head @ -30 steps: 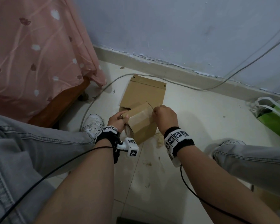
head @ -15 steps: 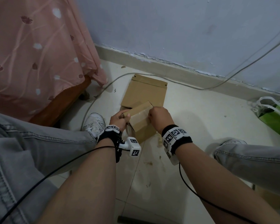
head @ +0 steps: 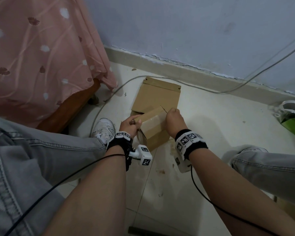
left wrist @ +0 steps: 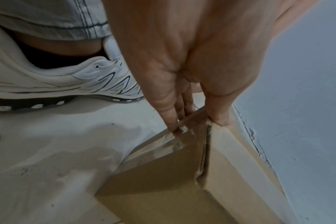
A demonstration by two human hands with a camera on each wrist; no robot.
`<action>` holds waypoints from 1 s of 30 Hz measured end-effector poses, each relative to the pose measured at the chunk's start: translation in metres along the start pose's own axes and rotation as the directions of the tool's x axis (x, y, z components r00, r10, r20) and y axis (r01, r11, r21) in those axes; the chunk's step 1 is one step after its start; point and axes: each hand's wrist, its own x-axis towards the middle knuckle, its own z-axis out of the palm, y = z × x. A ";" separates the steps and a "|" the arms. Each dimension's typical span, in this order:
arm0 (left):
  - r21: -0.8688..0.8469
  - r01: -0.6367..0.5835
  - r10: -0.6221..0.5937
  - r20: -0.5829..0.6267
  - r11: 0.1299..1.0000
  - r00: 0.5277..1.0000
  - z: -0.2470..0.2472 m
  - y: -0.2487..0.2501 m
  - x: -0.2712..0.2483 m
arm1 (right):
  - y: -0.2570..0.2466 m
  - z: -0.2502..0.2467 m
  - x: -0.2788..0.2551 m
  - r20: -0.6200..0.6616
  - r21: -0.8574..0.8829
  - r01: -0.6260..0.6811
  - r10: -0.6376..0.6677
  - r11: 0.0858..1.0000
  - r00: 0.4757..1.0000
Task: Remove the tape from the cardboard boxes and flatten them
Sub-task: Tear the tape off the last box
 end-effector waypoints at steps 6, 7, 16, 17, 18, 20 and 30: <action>-0.018 0.004 -0.004 -0.005 1.000 1.000 0.001 0.001 0.002 | 0.025 -0.020 0.021 0.043 0.369 -0.138 0.131 0.919 0.990; -0.015 0.002 -0.002 -0.005 1.000 1.000 0.001 0.001 0.002 | 0.028 -0.020 0.021 0.043 0.406 -0.135 0.129 0.904 0.991; -0.009 0.004 -0.005 -0.005 1.000 1.000 0.001 0.001 -0.003 | 0.027 -0.008 0.013 -0.045 0.285 -0.001 0.014 0.959 0.999; -0.013 0.004 -0.004 -0.007 1.000 1.000 0.002 0.002 -0.003 | 0.028 -0.007 0.013 -0.062 0.334 -0.030 0.054 0.942 0.997; -0.013 0.003 -0.004 -0.011 1.000 1.000 0.001 0.002 -0.004 | 0.030 -0.006 0.013 -0.082 0.387 -0.050 0.088 0.921 0.993; -0.007 0.006 -0.006 -0.008 1.000 1.000 0.002 0.003 -0.004 | 0.033 -0.007 0.012 -0.094 0.464 -0.079 0.138 0.882 0.986; -0.032 0.030 -0.030 -0.006 0.999 1.000 0.001 0.007 -0.010 | 0.036 -0.011 0.014 0.059 0.854 -0.230 0.353 0.467 0.934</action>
